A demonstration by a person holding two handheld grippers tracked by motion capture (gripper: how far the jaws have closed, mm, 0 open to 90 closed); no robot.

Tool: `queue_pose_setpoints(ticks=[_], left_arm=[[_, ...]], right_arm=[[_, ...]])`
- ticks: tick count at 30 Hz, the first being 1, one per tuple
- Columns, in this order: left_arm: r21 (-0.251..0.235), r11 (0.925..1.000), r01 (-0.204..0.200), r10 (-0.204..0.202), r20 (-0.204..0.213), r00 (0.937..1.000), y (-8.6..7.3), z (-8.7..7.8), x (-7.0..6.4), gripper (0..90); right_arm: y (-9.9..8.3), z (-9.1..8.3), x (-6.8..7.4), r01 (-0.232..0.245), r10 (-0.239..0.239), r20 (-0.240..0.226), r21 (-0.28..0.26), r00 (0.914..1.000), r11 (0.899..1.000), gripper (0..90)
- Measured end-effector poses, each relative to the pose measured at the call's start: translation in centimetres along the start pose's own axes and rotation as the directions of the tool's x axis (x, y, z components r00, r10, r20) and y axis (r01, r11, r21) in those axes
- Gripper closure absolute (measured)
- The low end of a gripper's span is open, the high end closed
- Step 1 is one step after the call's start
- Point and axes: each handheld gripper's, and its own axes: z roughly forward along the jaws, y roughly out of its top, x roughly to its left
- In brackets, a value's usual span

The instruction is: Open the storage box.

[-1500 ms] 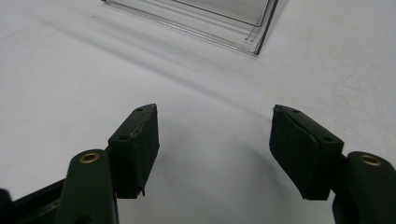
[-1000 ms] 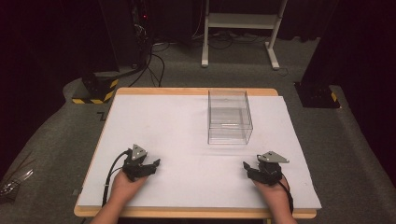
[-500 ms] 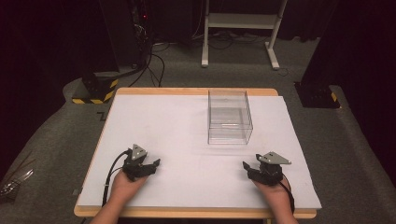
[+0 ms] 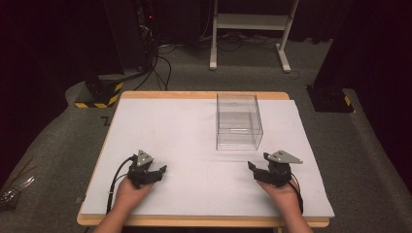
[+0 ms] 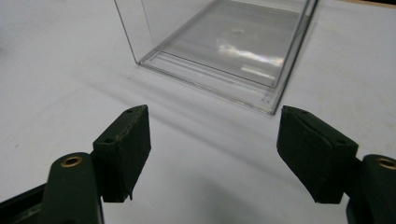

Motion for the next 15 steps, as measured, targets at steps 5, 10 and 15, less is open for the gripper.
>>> queue_pose_setpoints(ticks=[5,10,15], left_arm=[[0.0,1.0,0.0,0.0,0.0,1.0,0.0,0.0,0.0,35.0],[-0.002,1.0,0.001,-0.001,-0.001,1.0,0.0,0.0,0.0,35.1],[0.0,1.0,0.0,0.0,0.0,1.0,0.0,0.0,0.0,35.0]], right_arm=[[1.4,0.5,0.5,0.031,-0.031,-0.009,-0.018,0.9995,0.999,29.7],[3.0,1.3,0.5,0.017,-0.018,-0.03,-0.044,0.9994,0.999,34.0],[4.3,2.7,0.8,0.031,-0.033,-0.031,-0.059,0.999,0.998,37.2]])
